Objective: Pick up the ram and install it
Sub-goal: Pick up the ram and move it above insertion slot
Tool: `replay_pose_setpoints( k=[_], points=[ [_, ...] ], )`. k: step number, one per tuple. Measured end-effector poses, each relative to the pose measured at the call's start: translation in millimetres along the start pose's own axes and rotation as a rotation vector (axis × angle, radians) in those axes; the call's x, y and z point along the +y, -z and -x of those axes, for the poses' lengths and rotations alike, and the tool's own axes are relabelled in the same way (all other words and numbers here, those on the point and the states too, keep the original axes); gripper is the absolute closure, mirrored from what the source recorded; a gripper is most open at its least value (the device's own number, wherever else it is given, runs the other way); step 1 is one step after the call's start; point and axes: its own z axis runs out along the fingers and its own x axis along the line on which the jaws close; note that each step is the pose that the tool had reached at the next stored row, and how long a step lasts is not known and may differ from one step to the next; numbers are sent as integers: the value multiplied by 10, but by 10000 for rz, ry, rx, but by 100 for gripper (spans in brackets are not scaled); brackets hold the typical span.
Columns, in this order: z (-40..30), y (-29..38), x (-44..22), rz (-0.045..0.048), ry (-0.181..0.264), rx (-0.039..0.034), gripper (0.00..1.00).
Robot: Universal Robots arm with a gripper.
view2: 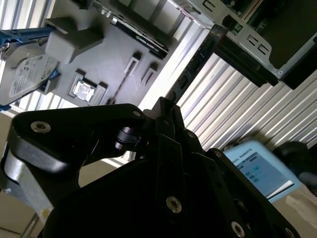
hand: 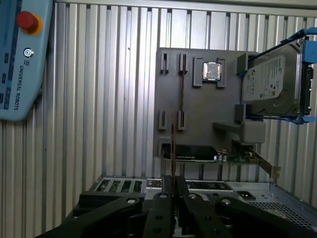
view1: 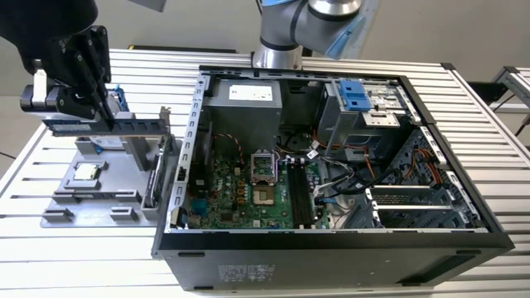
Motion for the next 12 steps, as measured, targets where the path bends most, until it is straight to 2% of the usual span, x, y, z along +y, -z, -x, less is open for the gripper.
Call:
replay_pose_setpoints(
  k=[12],
  points=[
    [-3, 2, -103, 1, 0, 1, 100]
  ],
)
